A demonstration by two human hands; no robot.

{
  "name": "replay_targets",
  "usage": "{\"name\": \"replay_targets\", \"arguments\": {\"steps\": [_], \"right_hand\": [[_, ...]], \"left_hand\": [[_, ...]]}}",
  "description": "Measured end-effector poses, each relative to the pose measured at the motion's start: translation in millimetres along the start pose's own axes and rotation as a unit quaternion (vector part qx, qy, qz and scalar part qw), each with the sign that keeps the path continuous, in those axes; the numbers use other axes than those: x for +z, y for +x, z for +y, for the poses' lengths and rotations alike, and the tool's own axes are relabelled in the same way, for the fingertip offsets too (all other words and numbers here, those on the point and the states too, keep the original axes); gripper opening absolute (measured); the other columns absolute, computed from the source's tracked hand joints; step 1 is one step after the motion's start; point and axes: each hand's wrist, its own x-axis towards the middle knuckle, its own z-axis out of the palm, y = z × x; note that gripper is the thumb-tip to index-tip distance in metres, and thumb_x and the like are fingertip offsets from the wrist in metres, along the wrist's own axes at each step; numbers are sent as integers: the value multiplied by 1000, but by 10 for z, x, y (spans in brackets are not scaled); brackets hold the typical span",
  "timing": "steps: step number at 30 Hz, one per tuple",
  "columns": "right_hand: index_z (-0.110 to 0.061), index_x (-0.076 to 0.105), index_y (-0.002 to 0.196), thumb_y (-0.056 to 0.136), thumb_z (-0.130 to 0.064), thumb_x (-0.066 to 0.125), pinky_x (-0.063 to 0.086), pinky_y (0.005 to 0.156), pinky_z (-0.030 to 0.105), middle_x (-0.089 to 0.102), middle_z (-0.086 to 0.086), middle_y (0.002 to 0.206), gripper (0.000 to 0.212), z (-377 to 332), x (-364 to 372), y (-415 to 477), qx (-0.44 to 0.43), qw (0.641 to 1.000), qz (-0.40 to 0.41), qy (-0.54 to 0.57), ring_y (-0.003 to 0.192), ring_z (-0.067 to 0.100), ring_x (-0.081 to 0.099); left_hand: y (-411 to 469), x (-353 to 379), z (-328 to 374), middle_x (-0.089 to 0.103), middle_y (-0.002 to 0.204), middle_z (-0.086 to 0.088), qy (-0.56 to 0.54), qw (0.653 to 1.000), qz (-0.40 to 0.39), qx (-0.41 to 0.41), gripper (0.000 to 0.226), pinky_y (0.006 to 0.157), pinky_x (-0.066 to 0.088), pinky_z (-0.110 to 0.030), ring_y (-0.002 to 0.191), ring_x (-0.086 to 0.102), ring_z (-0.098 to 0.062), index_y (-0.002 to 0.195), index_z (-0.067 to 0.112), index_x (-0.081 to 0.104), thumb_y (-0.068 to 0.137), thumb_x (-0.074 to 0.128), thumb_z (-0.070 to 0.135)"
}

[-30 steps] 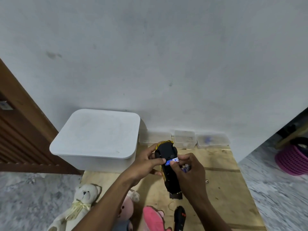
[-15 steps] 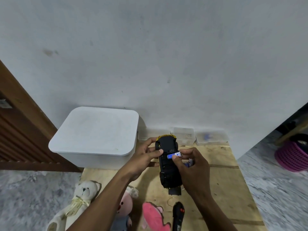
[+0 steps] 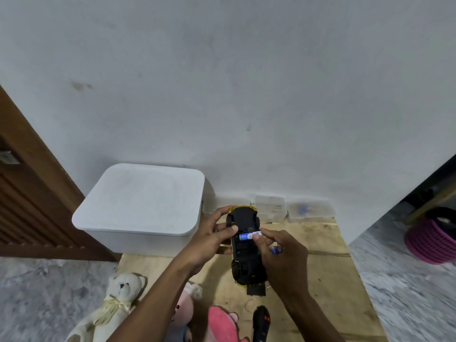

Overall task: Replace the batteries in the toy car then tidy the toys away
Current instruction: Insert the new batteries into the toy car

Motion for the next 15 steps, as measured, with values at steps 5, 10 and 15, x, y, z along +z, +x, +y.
{"name": "replay_targets", "arguments": {"steps": [5,10,15], "right_hand": [[-20,77,94,82,-23,80,58,69,31,74,-11,85,13,-43,0,-27,-10,1000,17,-7,76,5,68],[-21,76,88,81,-25,80,59,63,32,73,-10,82,9,-64,30,-90,-27,999,13,-30,71,6,67],[-16,75,89,84,-26,78,58,60,31,74,-7,82,12,-71,51,-123,-46,998,5,-52,69,10,67]], "left_hand": [[-75,8,-24,78,96,8,-8,1000,11,-3,39,70,56,-32,87,71,-7,124,42,56,99,61,12],[-112,2,-27,77,90,8,-2,1000,14,0,40,69,56,-31,85,71,-7,131,37,54,100,60,12],[-135,-11,-11,79,96,4,10,1000,16,-1,40,68,56,-30,87,70,-8,130,38,54,100,59,12]]}}
